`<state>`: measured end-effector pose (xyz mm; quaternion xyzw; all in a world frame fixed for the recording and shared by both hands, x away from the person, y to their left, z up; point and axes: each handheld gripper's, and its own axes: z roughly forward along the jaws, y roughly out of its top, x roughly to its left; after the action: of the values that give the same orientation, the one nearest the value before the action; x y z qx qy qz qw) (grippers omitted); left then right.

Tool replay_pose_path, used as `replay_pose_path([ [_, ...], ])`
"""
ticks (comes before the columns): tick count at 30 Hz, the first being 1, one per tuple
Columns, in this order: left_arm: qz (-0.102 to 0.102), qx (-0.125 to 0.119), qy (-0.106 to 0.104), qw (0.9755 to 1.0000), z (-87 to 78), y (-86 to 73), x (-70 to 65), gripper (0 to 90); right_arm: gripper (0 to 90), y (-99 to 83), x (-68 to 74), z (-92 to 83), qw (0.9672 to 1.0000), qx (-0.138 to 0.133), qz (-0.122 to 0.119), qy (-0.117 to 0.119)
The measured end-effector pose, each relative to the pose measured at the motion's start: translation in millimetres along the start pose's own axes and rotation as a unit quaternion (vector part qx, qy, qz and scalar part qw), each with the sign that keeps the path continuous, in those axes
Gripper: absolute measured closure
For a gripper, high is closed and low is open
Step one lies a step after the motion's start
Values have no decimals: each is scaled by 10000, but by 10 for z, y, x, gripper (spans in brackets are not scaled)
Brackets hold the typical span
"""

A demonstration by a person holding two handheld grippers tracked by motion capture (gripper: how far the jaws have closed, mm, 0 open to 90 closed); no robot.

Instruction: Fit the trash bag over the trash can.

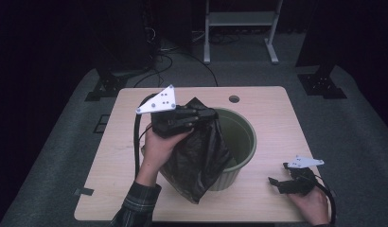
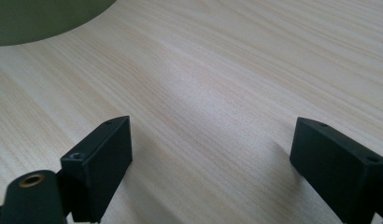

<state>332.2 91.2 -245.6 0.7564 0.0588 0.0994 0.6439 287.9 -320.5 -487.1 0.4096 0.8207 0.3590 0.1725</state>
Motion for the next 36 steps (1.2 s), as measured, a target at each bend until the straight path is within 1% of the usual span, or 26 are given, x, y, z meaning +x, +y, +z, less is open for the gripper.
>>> replay_pose_path([
  [4,0,-4,-113,9999,126,64,25,898,118,0,0,0,10000,0,-1,0],
  [9,20,5,-257,9997,298,150,24,898,118,0,0,0,10000,0,1,0],
  [10,17,-10,-315,9995,368,178,16,898,118,0,0,0,10000,0,0,1],
  [11,17,-10,-315,9995,368,178,16,898,118,0,0,0,10000,-1,2,1],
  [13,22,-24,-424,9991,485,217,-1,898,118,0,1,0,10000,-1,5,-1],
  [14,22,-24,-424,9991,485,217,-1,898,118,0,1,0,10000,-1,5,-1],
  [15,28,-16,-478,9988,564,243,-16,898,118,0,1,0,10000,-2,5,0],
  [16,28,-16,-478,9988,564,243,-16,898,117,0,1,0,10000,-2,5,-1],
  [18,36,-13,-555,9984,648,268,-28,898,117,0,1,0,10000,-1,5,0],
  [21,52,2,-616,9981,756,291,-42,898,117,1,1,0,10000,1,10,2],
  [22,25,3,-671,9977,837,305,-47,898,117,1,0,1,10000,-4,-5,3],
  [23,10,-11,-703,9975,878,312,-47,898,117,0,0,1,10000,-4,-9,6],
  [24,10,-11,-703,9975,878,312,-47,898,117,0,0,1,10000,-4,-9,6],
  [26,4,-14,-749,9972,952,333,-51,898,117,0,0,1,10000,-3,-15,10],
  [27,-16,-59,-807,9967,1025,359,-54,898,117,0,1,1,10000,-4,-14,11],
  [28,-16,-59,-807,9967,1025,359,-54,898,117,0,1,1,10000,-4,-14,11],
  [32,-15,-119,-910,9958,1147,407,-87,898,117,1,2,1,10000,-8,-12,14],
  [34,-89,-190,-1014,9946,1236,405,-106,898,117,1,0,1,10000,-7,-24,23],
  [36,-77,-142,-1023,9946,1257,399,-117,898,117,1,0,1,10000,-3,-27,17],
])
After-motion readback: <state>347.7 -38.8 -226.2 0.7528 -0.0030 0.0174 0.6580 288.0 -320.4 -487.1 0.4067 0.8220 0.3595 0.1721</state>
